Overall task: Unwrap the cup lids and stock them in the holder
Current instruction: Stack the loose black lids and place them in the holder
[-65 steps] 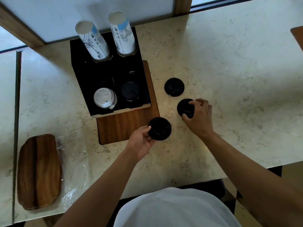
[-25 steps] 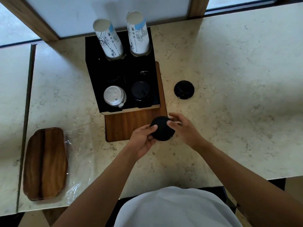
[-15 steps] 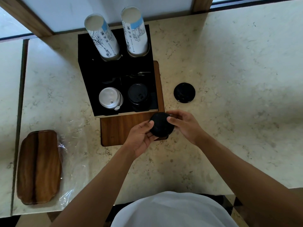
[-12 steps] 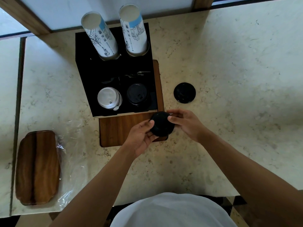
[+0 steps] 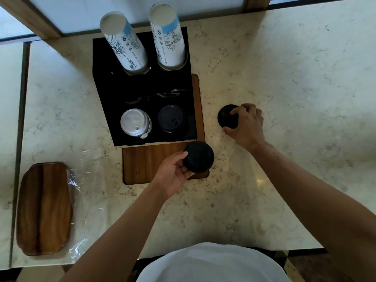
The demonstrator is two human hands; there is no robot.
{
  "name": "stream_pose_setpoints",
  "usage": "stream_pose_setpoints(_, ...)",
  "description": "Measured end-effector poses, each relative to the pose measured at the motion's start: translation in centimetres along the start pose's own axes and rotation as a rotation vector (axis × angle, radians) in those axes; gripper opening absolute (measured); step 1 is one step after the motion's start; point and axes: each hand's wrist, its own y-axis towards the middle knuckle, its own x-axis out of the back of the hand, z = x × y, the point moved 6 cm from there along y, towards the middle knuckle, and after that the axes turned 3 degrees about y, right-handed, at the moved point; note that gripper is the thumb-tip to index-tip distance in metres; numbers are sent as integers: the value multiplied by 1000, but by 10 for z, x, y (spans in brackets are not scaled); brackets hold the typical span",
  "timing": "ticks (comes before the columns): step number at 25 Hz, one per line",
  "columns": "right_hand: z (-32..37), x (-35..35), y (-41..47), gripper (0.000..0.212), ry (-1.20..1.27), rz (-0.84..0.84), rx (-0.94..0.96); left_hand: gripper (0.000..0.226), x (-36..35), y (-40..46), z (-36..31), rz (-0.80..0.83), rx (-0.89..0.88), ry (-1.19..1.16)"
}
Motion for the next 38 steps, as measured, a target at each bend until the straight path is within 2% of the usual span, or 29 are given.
stream_pose_setpoints(3,6,5,-10,62,91,-57,18,39,7,-5,-1,-4,-7,-11)
stream_pose_setpoints(6,15,10,-40,81,263,-91,66,40,17,-9,-1,-31,-2,0)
stream_pose_setpoints(11,44,4,-109,99,465,76,219,34,26,-24,3,-18,4,62)
stream_pose_setpoints(15,71,-9,-152,100,460,214,334,34,31,-42,8,24,-2,93)
stream_pose_setpoints(20,95,-29,-185,99,400,399,386,30,47,-64,13,67,-51,155)
stream_pose_setpoints(25,108,-44,-204,100,383,481,413,38,71,-75,20,47,-43,109)
stream_pose_setpoints(29,119,-52,-215,99,369,505,429,43,81,-91,21,139,-102,193)
stream_pose_setpoints(31,123,-54,-219,98,401,532,421,47,84,-99,19,200,-132,221)
stream_pose_setpoints(35,131,-63,-221,96,460,560,350,42,94,-109,14,189,-162,189)
stream_pose_setpoints(37,128,-71,-218,89,668,582,139,41,98,-112,10,185,-180,191)
stream_pose_setpoints(38,126,-76,-217,79,786,572,7,40,99,-113,8,187,-188,195)
